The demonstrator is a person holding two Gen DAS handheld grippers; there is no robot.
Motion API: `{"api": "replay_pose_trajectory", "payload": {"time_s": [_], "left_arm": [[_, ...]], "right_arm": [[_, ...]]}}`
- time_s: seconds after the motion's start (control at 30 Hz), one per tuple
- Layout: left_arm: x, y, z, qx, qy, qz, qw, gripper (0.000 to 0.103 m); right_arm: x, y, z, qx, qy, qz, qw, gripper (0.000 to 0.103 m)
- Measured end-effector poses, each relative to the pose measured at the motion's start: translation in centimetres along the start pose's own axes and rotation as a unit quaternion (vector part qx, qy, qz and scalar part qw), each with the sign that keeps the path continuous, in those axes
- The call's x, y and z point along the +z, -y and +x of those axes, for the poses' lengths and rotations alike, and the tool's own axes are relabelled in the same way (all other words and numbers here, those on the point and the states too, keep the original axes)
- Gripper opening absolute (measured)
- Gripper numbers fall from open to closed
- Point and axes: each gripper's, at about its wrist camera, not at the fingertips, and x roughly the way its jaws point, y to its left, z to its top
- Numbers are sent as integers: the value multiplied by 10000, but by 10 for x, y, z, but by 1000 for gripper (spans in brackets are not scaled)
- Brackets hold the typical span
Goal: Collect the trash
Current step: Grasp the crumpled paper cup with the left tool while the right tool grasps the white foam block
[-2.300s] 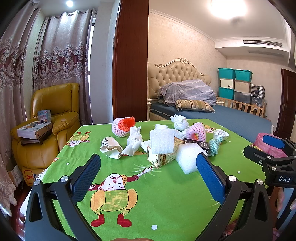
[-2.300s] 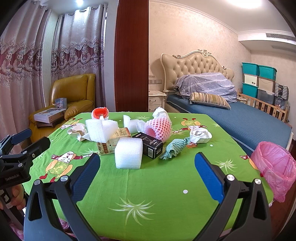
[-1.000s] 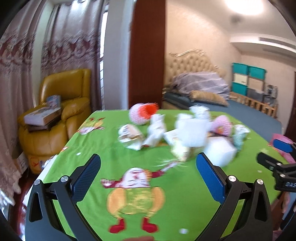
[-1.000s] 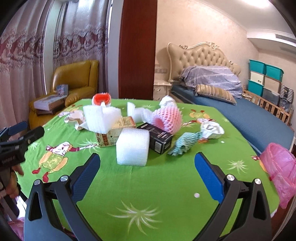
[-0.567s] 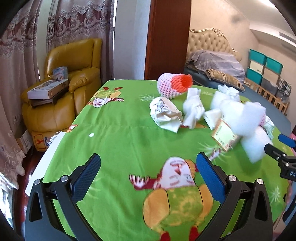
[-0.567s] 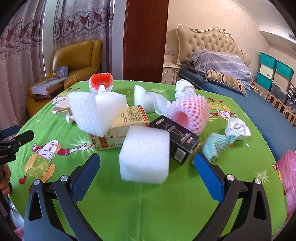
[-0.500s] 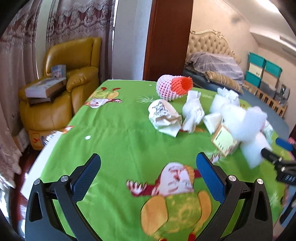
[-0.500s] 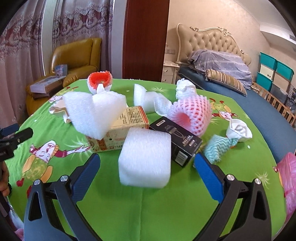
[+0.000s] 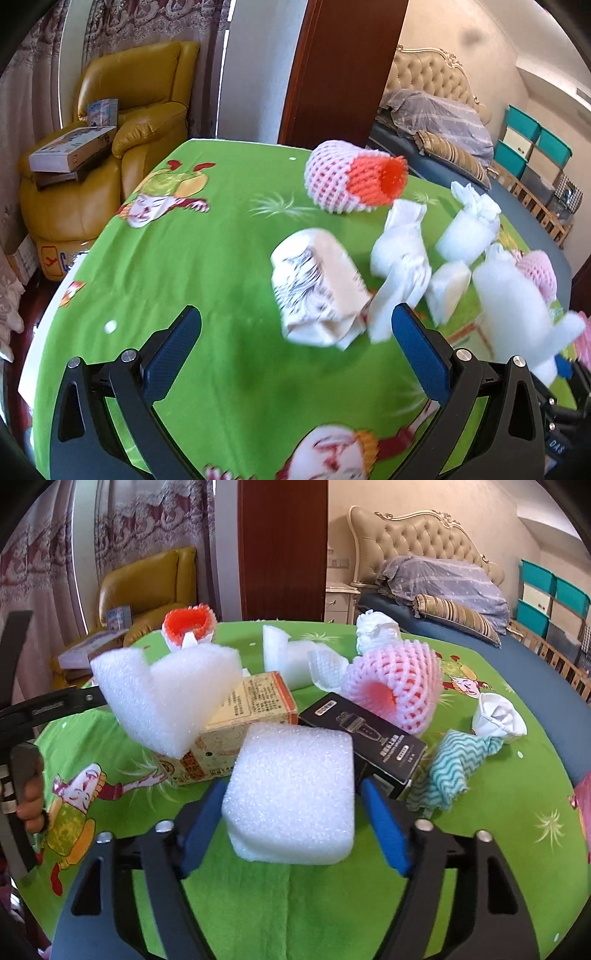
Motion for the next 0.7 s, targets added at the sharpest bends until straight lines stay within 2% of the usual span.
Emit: {"api": "replay_pose_trajectory", "payload": {"time_s": [0.07, 0.13, 0.3, 0.7], "left_arm": [[3, 3, 5, 19, 5, -10, 10000, 96], [5, 6, 11, 6, -38, -34, 10000, 88], [1, 15, 24, -76, -211, 70, 9997, 56], [-26, 31, -39, 73, 549, 457, 9974, 56]], "right_arm": [[0, 3, 0, 64, 18, 61, 10000, 62], [0, 5, -1, 96, 64, 103, 9999, 61], [-1, 4, -8, 140, 228, 93, 9996, 60], [-15, 8, -32, 205, 389, 143, 9989, 60]]}}
